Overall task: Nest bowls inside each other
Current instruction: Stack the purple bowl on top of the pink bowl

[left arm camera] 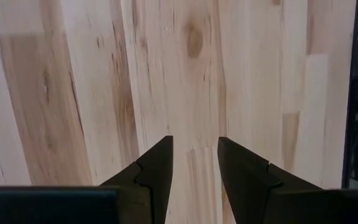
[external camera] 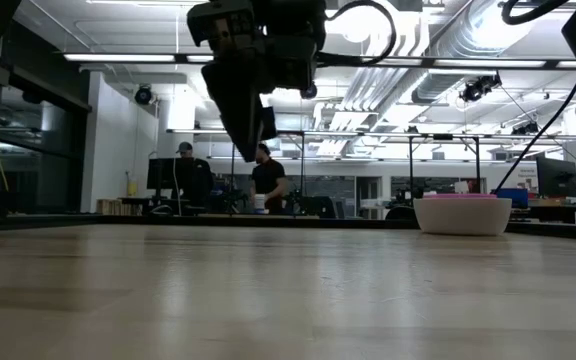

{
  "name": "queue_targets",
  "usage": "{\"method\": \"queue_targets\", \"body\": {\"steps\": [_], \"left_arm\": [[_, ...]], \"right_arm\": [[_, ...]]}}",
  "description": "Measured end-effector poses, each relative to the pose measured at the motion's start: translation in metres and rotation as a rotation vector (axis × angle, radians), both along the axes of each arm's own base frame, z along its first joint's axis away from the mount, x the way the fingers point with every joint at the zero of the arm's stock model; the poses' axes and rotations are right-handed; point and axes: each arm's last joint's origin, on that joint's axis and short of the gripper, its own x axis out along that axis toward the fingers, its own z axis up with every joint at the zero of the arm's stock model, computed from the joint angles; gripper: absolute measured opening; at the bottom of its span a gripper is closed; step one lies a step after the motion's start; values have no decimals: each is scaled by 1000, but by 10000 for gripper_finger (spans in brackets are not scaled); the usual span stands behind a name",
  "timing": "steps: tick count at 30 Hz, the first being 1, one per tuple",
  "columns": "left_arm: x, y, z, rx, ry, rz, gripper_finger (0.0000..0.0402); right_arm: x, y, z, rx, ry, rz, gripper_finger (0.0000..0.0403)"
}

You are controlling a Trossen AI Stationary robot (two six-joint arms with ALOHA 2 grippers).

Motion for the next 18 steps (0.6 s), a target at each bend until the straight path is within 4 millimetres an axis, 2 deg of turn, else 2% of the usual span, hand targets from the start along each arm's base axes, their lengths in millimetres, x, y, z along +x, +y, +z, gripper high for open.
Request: {"method": "queue_targets", "body": {"steps": [6, 11, 18], "left_arm": [[11, 0, 4, 4, -120, 0, 127], [23, 1, 10, 8, -266, 0, 127], [39, 1, 22, 15, -476, 0, 127]], "right_arm": [[12, -5, 3, 6, -93, 71, 66], [23, -13, 12, -11, -122, 61, 66], [20, -7, 29, -88, -195, 194, 66]]}}
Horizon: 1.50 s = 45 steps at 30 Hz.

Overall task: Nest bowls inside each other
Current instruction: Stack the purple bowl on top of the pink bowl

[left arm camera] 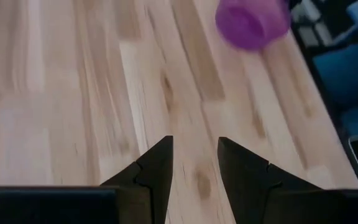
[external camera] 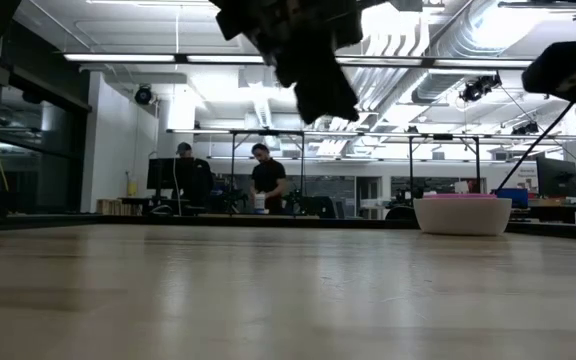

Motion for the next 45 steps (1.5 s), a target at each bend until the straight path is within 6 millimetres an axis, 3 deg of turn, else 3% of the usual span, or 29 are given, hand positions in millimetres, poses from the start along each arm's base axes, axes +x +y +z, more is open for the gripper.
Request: {"method": "queue_targets", "body": {"steps": [3, 8, 14, 28, 34, 45], "left_arm": [[5, 0, 5, 3, -76, 0, 127], [11, 0, 12, 5, -166, 0, 127], [12, 0, 14, 6, -200, 0, 127], [12, 0, 14, 6, -198, 0, 127], [12, 1, 14, 6, -197, 0, 127], [12, 0, 14, 6, -195, 0, 127]], "right_arm": [[-8, -1, 0, -26, 41, 21, 66], [-22, -13, 8, -57, 95, -102, 66], [-24, -15, 11, -64, 79, -144, 66], [-44, 22, -2, -48, 124, -199, 66], [-38, 34, -8, -26, 87, -153, 69], [-36, 39, -18, -66, 101, -120, 141]]}}
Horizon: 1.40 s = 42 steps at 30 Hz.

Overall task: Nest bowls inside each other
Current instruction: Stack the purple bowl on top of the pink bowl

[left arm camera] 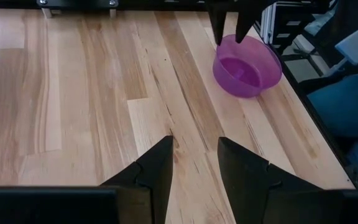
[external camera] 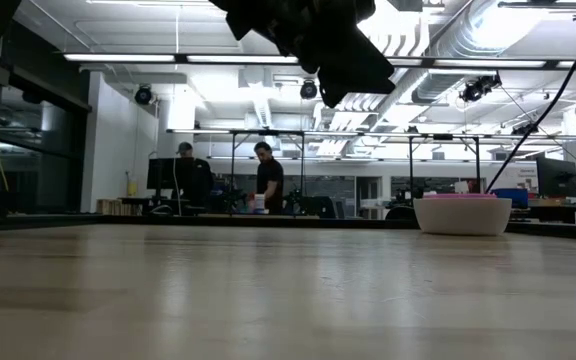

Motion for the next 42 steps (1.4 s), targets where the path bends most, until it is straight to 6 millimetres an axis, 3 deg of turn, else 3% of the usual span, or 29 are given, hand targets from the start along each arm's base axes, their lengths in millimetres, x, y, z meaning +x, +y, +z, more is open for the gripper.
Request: {"method": "queue_targets", "body": {"steps": [6, 32, 42], "left_arm": [[0, 0, 0, 0, 0, 0, 127], [0, 0, 0, 0, 0, 0, 127], [0, 0, 0, 0, 0, 0, 127]], "right_arm": [[5, 1, -10, -33, 33, -14, 162], [23, 1, -34, -38, 119, -79, 155], [24, -1, -34, -40, 123, -90, 89]]}}
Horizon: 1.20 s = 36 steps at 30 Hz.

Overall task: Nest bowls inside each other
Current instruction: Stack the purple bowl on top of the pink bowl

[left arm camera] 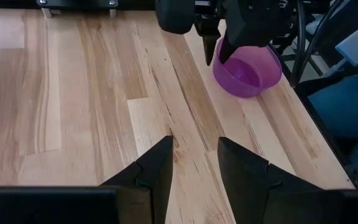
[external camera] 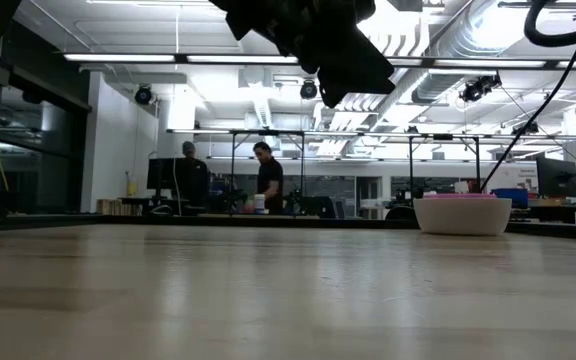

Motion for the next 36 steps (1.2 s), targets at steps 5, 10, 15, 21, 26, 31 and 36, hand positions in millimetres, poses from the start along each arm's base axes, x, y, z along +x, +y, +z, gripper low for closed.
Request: {"method": "queue_targets", "body": {"steps": [5, 10, 15, 21, 26, 31, 36], "left_arm": [[0, 0, 0, 0, 0, 0, 127], [0, 0, 0, 0, 0, 0, 127], [0, 0, 0, 0, 0, 0, 127], [0, 0, 0, 0, 0, 0, 127], [0, 0, 0, 0, 0, 0, 127], [0, 0, 0, 0, 1, 0, 127], [0, 0, 0, 0, 0, 0, 127]], "right_arm": [[0, 0, 0, 0, -1, 0, 49], [0, 0, 0, 1, -1, 0, 15], [0, -1, 3, 6, -7, -3, 6], [0, -10, 8, -23, -8, -29, 5], [-9, -30, 28, -90, -47, -121, 4], [-20, -60, 52, -154, -84, -232, 4], [-26, -89, 71, -172, -142, -339, 4]]}}
